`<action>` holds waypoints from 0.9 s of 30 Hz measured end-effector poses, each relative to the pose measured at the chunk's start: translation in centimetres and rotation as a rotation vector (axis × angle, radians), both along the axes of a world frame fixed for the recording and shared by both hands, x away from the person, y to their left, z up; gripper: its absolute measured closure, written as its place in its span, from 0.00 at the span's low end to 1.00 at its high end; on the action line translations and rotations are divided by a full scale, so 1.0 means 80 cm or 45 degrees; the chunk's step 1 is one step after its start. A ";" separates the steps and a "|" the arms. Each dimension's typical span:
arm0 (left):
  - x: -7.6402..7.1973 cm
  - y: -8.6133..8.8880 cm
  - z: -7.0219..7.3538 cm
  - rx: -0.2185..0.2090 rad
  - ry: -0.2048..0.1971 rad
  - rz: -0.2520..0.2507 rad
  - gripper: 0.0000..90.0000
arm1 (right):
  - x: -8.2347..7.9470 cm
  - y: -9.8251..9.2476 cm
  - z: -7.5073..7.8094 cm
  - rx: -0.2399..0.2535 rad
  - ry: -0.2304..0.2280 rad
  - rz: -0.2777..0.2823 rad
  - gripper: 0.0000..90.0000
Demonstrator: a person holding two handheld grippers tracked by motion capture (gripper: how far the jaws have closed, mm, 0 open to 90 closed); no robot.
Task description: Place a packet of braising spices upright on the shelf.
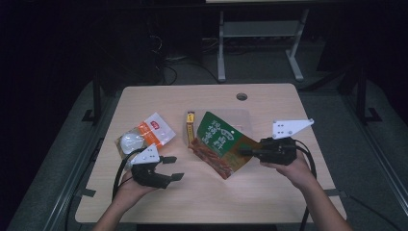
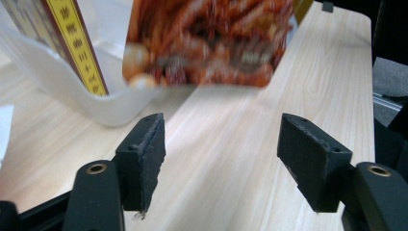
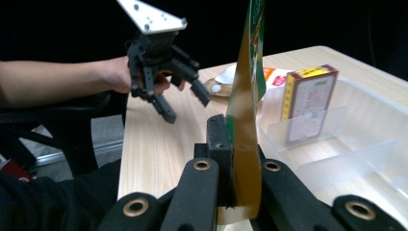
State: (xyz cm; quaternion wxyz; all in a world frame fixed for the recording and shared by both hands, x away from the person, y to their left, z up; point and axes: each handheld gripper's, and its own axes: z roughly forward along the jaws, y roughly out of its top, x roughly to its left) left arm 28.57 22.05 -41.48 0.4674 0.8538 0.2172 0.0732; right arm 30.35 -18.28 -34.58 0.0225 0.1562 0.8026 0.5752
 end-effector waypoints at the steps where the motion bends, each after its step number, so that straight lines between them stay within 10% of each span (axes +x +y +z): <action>1: -0.001 0.001 -0.001 -0.010 0.003 0.008 0.36 | 0.000 -0.003 0.002 -0.001 -0.003 -0.011 1.00; 27: 0.008 -0.009 -0.019 0.029 0.057 0.013 0.24 | 0.038 -0.036 0.066 -0.013 -0.062 -0.340 1.00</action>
